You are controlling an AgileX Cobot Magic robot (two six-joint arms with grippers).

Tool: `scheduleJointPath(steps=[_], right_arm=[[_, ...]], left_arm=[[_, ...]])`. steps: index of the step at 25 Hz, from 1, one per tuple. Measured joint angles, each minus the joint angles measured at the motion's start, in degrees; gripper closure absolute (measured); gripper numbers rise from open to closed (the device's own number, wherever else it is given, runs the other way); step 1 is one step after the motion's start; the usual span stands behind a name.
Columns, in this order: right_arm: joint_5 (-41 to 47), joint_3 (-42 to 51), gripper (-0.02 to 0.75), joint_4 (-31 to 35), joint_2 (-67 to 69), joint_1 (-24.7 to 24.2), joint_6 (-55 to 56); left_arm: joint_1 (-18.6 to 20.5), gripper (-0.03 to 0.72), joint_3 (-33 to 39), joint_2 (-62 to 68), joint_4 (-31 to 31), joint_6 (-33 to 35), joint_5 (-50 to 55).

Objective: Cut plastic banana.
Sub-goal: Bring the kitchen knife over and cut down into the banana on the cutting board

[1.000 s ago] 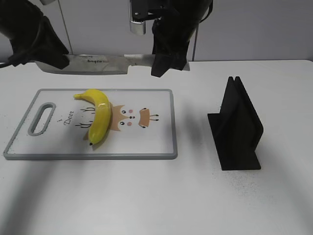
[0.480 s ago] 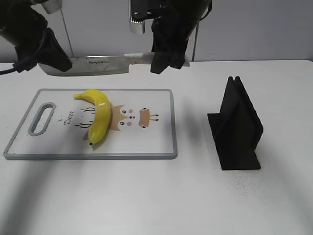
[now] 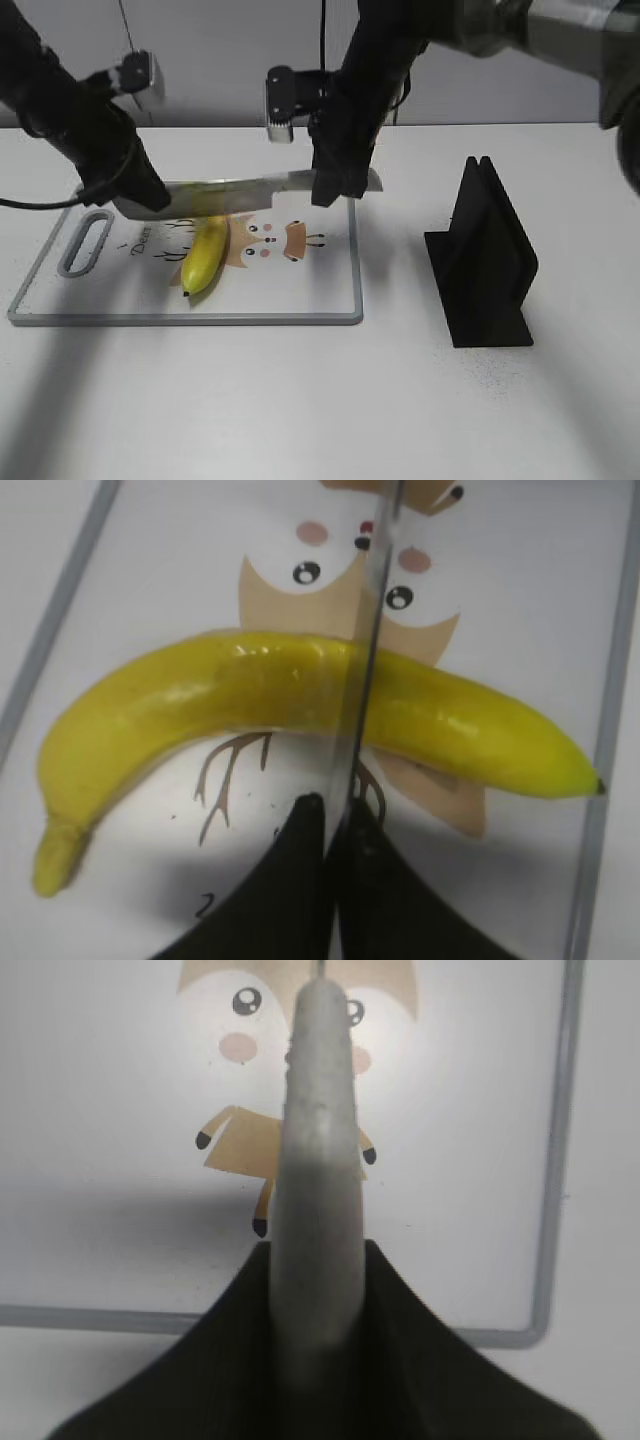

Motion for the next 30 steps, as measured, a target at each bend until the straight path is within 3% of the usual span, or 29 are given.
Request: scheduleJointPath(steps=[8,30], right_arm=[[-0.8,-0.7,0.579,-1.9,5.9,-0.5,0.9],[4.7,-3.8,0.578,-1.8,-2.2,0.0,2.6]], left_arm=[[0.2,0.671,-1.4,4.5,-4.1,0.8,0.9],[0.0,0.670,-0.5,-3.2,-2.6,0.2,1.5]])
